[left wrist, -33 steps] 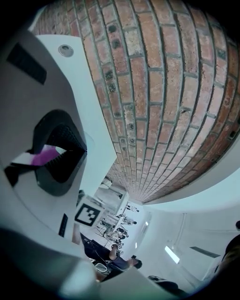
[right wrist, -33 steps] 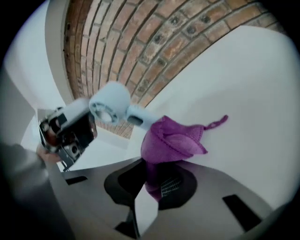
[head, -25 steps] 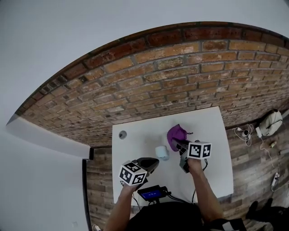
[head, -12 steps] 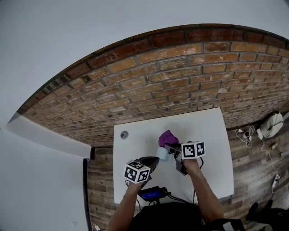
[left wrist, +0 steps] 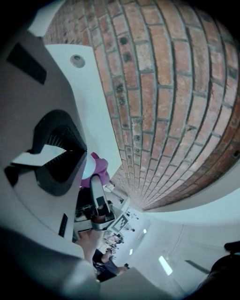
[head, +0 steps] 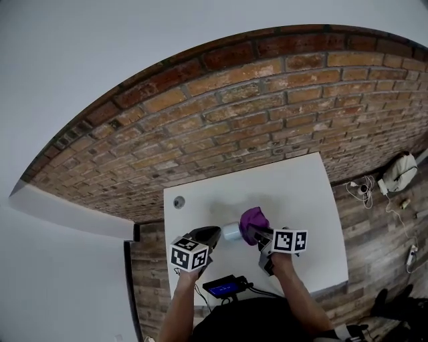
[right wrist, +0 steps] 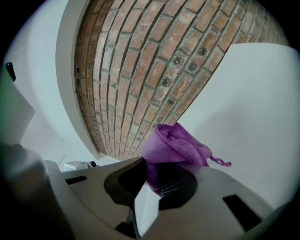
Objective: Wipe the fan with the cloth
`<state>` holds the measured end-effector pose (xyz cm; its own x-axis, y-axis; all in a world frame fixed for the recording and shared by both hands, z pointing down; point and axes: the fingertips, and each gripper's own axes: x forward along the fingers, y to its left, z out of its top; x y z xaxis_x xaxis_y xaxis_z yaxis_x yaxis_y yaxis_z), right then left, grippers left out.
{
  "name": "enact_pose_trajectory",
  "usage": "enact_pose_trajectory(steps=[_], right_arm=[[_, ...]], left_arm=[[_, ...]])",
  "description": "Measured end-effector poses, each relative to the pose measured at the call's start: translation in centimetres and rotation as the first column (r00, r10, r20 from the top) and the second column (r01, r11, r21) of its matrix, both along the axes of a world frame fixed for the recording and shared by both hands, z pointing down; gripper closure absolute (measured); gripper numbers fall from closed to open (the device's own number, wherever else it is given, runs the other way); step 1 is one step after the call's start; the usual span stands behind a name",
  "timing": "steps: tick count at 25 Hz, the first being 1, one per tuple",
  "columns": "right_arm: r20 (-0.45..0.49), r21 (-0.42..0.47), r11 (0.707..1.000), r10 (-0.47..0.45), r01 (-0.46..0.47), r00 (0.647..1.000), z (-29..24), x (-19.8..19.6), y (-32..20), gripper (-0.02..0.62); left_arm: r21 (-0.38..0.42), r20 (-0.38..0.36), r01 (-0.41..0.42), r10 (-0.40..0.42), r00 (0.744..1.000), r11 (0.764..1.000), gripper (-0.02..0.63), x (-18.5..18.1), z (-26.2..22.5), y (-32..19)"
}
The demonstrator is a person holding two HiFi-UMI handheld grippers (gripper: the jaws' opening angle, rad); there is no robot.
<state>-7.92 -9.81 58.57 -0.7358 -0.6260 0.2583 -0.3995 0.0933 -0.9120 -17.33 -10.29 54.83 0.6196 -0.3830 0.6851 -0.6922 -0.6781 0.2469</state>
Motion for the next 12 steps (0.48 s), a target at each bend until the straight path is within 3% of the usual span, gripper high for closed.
enact_pose_trajectory(steps=[3, 7, 10, 12], right_arm=[[0.100, 0.044, 0.997, 0.064, -0.069, 0.993, -2.5, 1.2, -0.9, 0.548], [0.204, 0.145, 0.989, 0.013, -0.044, 0.979, -6.9, -0.4, -1.7, 0.548], [0.181, 0.114, 0.994, -0.026, 0.006, 0.983, -5.3, -2.1, -1.1, 0.548], [0.208, 0.086, 0.996, -0.006, -0.012, 0.978, -4.0, -2.4, -0.7, 0.548]], left_arm=[[0.072, 0.089, -0.114, 0.107, 0.990, 0.991, 0.600, 2.1, -1.5, 0.2], [0.065, 0.244, -0.233, 0.211, 0.946, 0.970, 0.600, 3.3, 0.1, 1.0], [0.076, 0.254, -0.230, 0.204, 0.945, 0.970, 0.600, 3.4, 0.3, 1.1], [0.078, 0.256, -0.227, 0.201, 0.946, 0.971, 0.600, 3.3, 0.3, 1.1]])
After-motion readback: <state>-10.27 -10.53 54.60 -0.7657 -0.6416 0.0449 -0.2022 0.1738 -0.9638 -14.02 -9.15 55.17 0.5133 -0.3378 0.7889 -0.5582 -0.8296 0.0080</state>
